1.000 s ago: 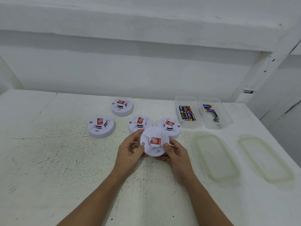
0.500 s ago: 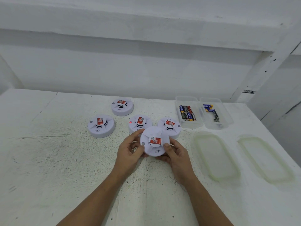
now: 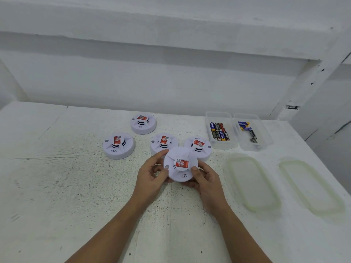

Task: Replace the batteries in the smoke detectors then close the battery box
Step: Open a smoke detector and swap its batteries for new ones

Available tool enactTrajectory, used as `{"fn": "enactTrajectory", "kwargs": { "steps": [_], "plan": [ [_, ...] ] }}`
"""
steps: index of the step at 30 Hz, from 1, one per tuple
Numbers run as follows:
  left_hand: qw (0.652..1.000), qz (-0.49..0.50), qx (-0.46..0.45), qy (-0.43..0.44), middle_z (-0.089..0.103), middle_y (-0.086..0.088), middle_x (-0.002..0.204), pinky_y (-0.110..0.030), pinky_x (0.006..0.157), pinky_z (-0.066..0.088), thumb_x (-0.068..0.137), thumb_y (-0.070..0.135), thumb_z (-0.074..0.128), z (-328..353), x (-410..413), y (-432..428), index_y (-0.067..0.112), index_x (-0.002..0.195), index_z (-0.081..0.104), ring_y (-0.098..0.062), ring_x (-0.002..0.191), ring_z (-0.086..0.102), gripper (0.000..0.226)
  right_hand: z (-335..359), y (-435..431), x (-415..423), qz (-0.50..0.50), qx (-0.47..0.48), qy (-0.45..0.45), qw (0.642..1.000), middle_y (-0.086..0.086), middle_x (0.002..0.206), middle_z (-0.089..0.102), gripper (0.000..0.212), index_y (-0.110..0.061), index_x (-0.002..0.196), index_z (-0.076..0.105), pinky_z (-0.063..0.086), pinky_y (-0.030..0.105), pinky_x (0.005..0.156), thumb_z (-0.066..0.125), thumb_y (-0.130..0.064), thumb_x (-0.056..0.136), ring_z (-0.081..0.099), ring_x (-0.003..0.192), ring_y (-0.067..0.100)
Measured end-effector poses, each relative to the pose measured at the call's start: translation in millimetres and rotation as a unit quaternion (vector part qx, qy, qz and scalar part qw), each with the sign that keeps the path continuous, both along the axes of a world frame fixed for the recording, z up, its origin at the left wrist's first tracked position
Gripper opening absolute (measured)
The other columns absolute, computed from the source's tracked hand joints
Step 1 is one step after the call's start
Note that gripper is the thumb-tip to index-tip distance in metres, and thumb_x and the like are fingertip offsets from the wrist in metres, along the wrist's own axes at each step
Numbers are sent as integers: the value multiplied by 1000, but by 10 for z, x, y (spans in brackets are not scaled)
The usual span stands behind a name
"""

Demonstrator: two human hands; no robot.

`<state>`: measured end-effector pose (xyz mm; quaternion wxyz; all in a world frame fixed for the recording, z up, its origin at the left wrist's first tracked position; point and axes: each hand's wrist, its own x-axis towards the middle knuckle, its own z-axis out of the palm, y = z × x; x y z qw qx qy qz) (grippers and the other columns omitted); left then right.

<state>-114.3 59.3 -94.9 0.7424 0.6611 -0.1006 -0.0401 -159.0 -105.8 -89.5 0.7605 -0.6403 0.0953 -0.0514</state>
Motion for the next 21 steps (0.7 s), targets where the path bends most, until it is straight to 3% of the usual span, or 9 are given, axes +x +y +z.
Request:
{"fn": "enactTrajectory", "kwargs": {
  "steps": [5, 9, 13, 17, 21],
  "plan": [
    [999, 1, 28, -24, 64, -7, 112, -45, 73, 59, 85, 8, 59, -20, -1, 19, 23, 126, 59, -34, 96, 64, 43, 10, 10, -15, -2, 3, 0, 1000, 6, 112, 71, 38, -14, 125, 59, 56, 48, 83, 57, -24, 89, 67, 104, 26],
    [998, 20, 43, -43, 63, -6, 112, -41, 71, 59, 83, 17, 59, -45, -26, 23, 25, 126, 59, -33, 94, 62, 44, 22, 12, -36, -14, 26, 3, 1000, 7, 111, 71, 37, -11, 122, 61, 57, 43, 82, 59, -21, 86, 67, 103, 25],
    [992, 41, 74, -92, 64, -3, 112, -50, 70, 58, 82, 31, 58, -35, -58, 18, 28, 126, 59, -27, 93, 64, 44, 45, 13, -1, -38, 23, 24, 999, 7, 105, 72, 22, -9, 113, 64, 58, 42, 77, 55, -12, 93, 69, 97, 27],
    [990, 50, 79, -109, 65, 3, 110, -42, 68, 60, 85, 20, 58, 222, 146, -28, 25, 123, 59, -22, 92, 66, 38, 303, -39, 244, -36, -26, -4, 999, 5, 95, 74, 16, -8, 105, 66, 59, 39, 69, 53, -10, 95, 70, 88, 24],
    [990, 43, 98, -95, 65, 11, 107, -32, 70, 60, 92, 11, 55, 564, 601, -127, 27, 119, 55, -12, 92, 66, 31, 617, -111, 693, -36, -63, -34, 997, 8, 89, 74, 21, -15, 114, 57, 59, 31, 66, 58, -12, 93, 72, 81, 20]
  ]
}}
